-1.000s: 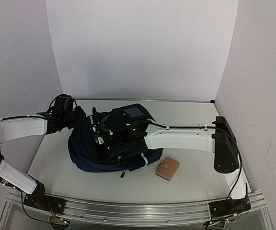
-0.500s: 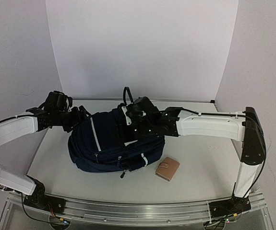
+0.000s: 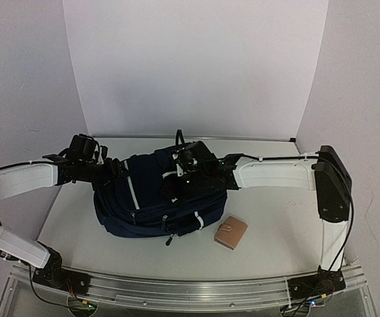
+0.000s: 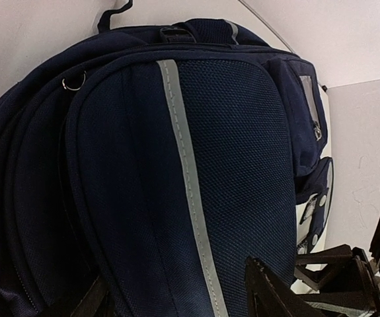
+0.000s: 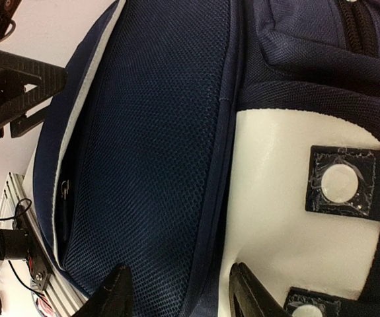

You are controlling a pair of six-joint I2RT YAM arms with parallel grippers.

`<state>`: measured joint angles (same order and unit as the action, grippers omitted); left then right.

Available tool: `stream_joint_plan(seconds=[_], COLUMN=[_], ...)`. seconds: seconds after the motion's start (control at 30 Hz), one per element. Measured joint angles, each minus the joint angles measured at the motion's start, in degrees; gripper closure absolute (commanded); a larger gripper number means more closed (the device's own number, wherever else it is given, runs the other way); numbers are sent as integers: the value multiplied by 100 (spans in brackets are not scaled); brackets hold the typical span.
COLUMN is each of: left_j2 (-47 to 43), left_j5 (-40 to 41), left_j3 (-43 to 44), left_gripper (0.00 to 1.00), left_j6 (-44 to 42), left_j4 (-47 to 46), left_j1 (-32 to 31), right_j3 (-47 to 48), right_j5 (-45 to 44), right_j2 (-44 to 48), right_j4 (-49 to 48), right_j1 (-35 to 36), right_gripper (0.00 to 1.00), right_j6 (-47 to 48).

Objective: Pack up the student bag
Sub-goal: Adjust the student bag at the center of the board, then unzip the student bag at the center of the board.

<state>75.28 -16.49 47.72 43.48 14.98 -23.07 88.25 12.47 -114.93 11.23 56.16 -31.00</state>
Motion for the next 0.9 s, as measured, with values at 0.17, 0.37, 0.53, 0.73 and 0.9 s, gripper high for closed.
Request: stream_joint_plan(seconds=[0.17,0.37,0.53,0.73,0.9], left_j2=[260,915,1753,2171,1895], left_j5=[-92,-346,-628,-697,-139], left_j3=[0,176,785,1434,1400], left_gripper=[42,48,46,30,29], left_j6=[-1,-14,-201,-732,-1272], left_j4=[-143,-652,-1146,-1387,-1308], left_j1=[26,80,63,-167,-500], right_j3=[73,81,-210,-431,-444], right_j5=[137,75,-189,-329,-443], right_j2=[-261,-324,-216,-38,-11], right_j4=[-199,-279,-536,-606,-608], right_j1=[-34,-152,-402,-744,-807], right_gripper=[87,100,100,100,100], right_j6=[-75,-331,-567,-675,-678])
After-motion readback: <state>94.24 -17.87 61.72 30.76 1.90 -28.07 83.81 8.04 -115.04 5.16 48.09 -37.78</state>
